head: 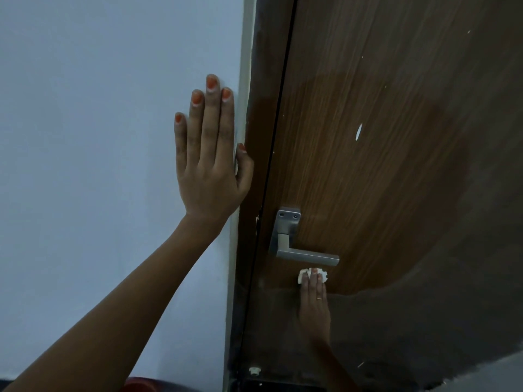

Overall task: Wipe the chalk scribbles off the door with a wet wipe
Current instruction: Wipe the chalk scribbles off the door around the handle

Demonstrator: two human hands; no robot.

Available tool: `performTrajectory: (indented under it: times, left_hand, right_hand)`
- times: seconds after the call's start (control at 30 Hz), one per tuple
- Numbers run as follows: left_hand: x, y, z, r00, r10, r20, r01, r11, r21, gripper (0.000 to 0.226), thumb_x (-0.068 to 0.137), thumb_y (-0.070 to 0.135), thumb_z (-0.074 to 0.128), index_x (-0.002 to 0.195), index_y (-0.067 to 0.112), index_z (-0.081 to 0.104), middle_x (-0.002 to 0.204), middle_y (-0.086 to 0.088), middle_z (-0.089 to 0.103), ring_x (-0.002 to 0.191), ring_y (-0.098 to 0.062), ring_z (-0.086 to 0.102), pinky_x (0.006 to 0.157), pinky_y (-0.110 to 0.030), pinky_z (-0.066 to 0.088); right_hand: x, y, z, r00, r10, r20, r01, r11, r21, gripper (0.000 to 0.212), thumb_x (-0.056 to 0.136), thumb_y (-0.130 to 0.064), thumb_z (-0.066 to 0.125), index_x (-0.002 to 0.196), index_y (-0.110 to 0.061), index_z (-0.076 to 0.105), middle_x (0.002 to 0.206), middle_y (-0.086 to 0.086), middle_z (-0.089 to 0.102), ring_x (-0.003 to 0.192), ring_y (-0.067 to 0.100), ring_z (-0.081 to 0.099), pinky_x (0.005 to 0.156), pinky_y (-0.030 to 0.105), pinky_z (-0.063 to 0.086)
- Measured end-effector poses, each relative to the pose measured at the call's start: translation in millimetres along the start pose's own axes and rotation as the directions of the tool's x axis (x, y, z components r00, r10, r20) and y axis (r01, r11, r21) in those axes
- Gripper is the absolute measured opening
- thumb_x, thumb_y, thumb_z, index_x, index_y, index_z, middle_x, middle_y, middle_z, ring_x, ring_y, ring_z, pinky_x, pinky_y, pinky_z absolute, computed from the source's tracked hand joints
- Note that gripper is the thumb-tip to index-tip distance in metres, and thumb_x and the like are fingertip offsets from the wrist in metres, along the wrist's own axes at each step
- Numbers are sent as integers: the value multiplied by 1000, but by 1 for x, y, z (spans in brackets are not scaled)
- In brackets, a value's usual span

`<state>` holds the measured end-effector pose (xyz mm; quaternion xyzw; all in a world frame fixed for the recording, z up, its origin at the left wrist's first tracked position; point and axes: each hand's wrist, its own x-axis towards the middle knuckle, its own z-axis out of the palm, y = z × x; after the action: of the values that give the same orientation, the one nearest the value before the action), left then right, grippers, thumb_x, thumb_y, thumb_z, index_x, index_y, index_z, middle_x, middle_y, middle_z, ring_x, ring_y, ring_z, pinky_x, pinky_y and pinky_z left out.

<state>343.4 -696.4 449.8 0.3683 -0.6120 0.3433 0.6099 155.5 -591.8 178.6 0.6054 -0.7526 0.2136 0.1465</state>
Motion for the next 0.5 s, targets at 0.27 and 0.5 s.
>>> performTrajectory:
  times: [0.27,0.5]
  left_hand:
    - [0,0,-2,1000,8,18,-8,1000,5,52,88,13,49,135,-1,32,133,-28,46,128,-35,31,116,-33,7]
    - [0,0,-1,1000,-4,18,3,1000,11,54,88,13,50,136,-1,31,134,-27,46,129,-34,30,116,-33,7]
  right_hand:
    - [18,-46,7,978,-207,17,206,976,65,65,66,-13,73,127,-5,52,133,14,54,127,28,41,113,37,3]
    - [35,-1,-17,974,194,-121,-180,976,119,38,89,-23,53,120,-1,54,125,24,56,123,41,46,104,48,30]
